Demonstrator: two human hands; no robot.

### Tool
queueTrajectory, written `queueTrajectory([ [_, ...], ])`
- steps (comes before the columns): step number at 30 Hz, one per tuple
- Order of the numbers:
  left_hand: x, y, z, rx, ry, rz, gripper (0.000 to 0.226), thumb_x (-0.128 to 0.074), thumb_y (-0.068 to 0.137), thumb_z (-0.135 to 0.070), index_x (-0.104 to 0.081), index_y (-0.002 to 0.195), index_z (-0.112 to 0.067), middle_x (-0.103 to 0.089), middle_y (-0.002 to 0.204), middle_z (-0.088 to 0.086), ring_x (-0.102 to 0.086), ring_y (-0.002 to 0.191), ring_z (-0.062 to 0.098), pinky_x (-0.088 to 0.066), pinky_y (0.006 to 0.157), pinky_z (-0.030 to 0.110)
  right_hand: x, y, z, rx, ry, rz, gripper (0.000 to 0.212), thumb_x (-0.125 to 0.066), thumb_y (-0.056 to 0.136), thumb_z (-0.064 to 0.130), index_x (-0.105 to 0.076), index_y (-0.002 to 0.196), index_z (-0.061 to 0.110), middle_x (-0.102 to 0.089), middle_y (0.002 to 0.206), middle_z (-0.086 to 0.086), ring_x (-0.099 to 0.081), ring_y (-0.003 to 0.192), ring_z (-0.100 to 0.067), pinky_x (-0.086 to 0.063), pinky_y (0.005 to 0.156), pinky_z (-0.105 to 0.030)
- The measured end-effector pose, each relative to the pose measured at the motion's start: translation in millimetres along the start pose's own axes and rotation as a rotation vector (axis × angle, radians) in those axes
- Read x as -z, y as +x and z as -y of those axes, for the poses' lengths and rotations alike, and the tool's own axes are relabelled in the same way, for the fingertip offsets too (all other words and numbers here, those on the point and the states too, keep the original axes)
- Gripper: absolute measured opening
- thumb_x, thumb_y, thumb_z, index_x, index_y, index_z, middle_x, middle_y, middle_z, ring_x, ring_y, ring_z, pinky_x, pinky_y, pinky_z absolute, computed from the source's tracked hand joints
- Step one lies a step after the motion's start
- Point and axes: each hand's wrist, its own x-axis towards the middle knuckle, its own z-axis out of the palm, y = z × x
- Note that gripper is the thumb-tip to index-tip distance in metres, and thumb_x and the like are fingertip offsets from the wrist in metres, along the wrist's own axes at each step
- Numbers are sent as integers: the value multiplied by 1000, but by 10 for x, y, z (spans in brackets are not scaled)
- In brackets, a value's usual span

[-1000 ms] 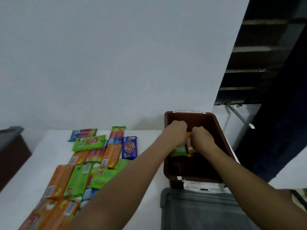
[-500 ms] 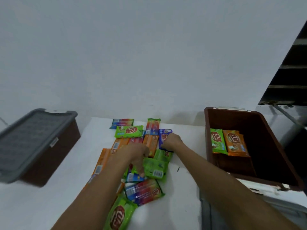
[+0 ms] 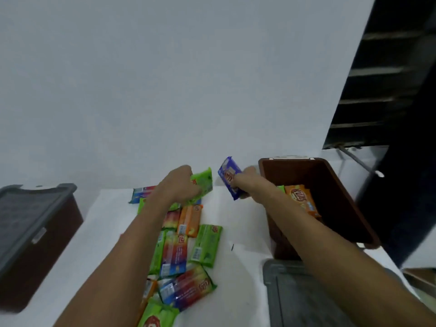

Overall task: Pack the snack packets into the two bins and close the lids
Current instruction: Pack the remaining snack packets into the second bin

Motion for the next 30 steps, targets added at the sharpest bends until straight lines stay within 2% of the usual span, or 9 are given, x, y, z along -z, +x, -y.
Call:
queueTrajectory([
  [2,30,-93,-466,-98,-121,-51,36,-64,81,-38,-50,99,-9,-57,92,6,-59,76,22,-47,63,32,505,-219,63,108,40,-165,61,-56,89,16,-23,137,-1,-54,121,-19,-58,89,-26,-44,50,-26],
  [4,-38,-191,-950,-195,-213,-45,37,-64,79,-40,-54,101,-12,-57,88,1,-60,75,19,-48,62,30,1007,-441,-30,134,21,-236,39,-52,92,26,-44,122,2,-62,105,-15,-62,81,-22,-43,53,-23],
  [7,-363,-219,-1526,-331,4,14,32,-69,76,-31,-63,101,-12,-64,99,4,-63,87,23,-51,67,28,1502,-724,-346,-57,-165,-94,10,-51,93,14,-55,85,10,-59,75,-9,-51,59,-16,-37,51,-22],
  [12,-1192,-249,-1985,-479,429,72,31,-66,85,-21,-61,113,-12,-65,113,9,-65,102,28,-51,76,36,1707,-655,-934,-399,-332,144,16,-53,91,-1,-55,105,6,-62,89,-13,-61,77,-21,-48,59,-27],
  [16,-1595,-166,-2002,-584,600,101,34,-48,95,-9,-53,129,-7,-62,124,14,-61,111,33,-50,86,40,1592,-596,-1066,-379,-543,93,16,-50,91,2,-53,75,2,-55,59,-9,-44,44,-14,-33,39,-16],
  [20,-1643,-38,-1956,-463,707,446,36,-46,99,-16,-51,133,-6,-57,132,15,-56,119,31,-47,97,40,1500,-468,-1196,-328,-810,96,41,-54,92,26,-55,128,5,-61,126,-13,-62,106,-28,-48,83,-28],
  [24,-1482,-94,-1936,-473,642,567,36,-52,95,-13,-53,130,-4,-60,124,14,-59,104,28,-46,84,33,1366,-378,-1207,-354,-967,33,44,-57,92,18,-51,134,5,-55,136,-13,-56,122,-28,-45,88,-32],
  [26,-1308,-180,-1901,-509,507,467,35,-57,90,-9,-56,125,-4,-63,116,15,-59,94,27,-49,80,33,1298,-404,-1031,-319,-933,-80,46,-59,92,15,-48,135,2,-52,138,-15,-53,125,-28,-45,96,-32],
  [30,-832,-157,-1283,-358,182,68,26,-57,83,-3,-64,107,-9,-56,114,13,-58,103,31,-51,88,39,949,-516,-463,174,-923,-301,23,-49,90,4,-61,107,-5,-64,112,-23,-64,101,-37,-49,72,-35],
])
